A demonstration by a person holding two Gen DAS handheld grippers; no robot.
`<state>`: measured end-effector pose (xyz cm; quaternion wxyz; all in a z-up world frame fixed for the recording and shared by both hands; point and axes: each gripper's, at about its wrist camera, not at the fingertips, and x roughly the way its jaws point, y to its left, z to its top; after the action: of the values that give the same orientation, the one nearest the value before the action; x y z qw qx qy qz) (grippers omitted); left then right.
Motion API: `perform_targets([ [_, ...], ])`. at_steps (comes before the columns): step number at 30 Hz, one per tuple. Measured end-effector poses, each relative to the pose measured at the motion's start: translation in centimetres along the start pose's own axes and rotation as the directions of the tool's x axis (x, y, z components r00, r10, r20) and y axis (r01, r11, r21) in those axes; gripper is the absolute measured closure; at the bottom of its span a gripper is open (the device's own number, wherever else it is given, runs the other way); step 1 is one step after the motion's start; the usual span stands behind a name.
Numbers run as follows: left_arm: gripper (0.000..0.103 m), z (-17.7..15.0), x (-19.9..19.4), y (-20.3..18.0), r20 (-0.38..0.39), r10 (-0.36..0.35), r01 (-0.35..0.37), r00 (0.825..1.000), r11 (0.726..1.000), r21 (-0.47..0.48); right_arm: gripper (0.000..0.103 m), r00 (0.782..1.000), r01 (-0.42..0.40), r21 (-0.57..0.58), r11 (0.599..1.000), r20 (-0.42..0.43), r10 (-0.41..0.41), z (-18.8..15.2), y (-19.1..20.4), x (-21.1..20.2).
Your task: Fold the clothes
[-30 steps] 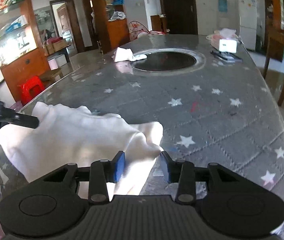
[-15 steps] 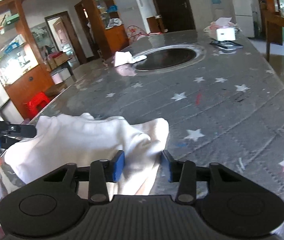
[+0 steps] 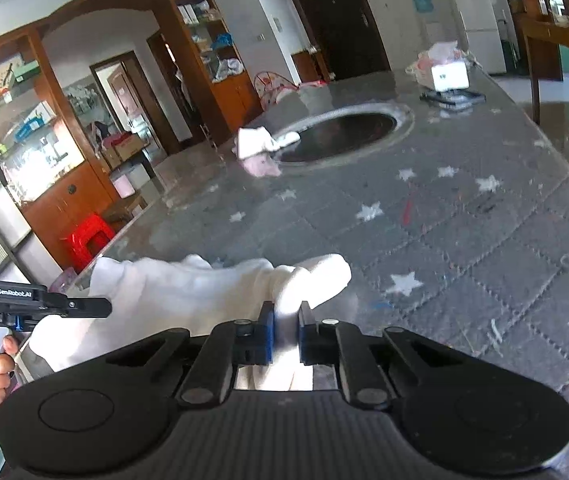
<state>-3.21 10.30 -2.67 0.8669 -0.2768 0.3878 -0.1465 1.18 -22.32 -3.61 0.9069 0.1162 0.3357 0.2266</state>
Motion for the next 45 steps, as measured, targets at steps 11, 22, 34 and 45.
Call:
perform_targets([
  [11,0.083,2.2,1.1,-5.4,-0.006,-0.06,0.06,0.998,0.99,0.125,0.094,0.993,0.062,-0.064,0.996,0.102,-0.055,2.6,0.8,-4.1],
  [22,0.083,4.4,4.7,-12.0,-0.033,-0.101,0.105,0.994,0.97,0.218,0.094,0.965,0.189,-0.074,0.979,0.196,-0.172,5.9,-1.3,-8.1],
  [34,0.083,6.9,9.1,-16.8,-0.042,-0.069,0.078,0.997,0.957,0.279,0.094,0.937,0.278,-0.065,0.958,0.238,-0.256,9.3,-4.5,-9.0],
  [45,0.083,8.4,13.7,-18.3,-0.054,-0.022,0.037,0.998,0.955,0.293,0.094,0.926,0.323,-0.029,0.946,0.217,-0.309,11.0,-8.0,-6.4],
])
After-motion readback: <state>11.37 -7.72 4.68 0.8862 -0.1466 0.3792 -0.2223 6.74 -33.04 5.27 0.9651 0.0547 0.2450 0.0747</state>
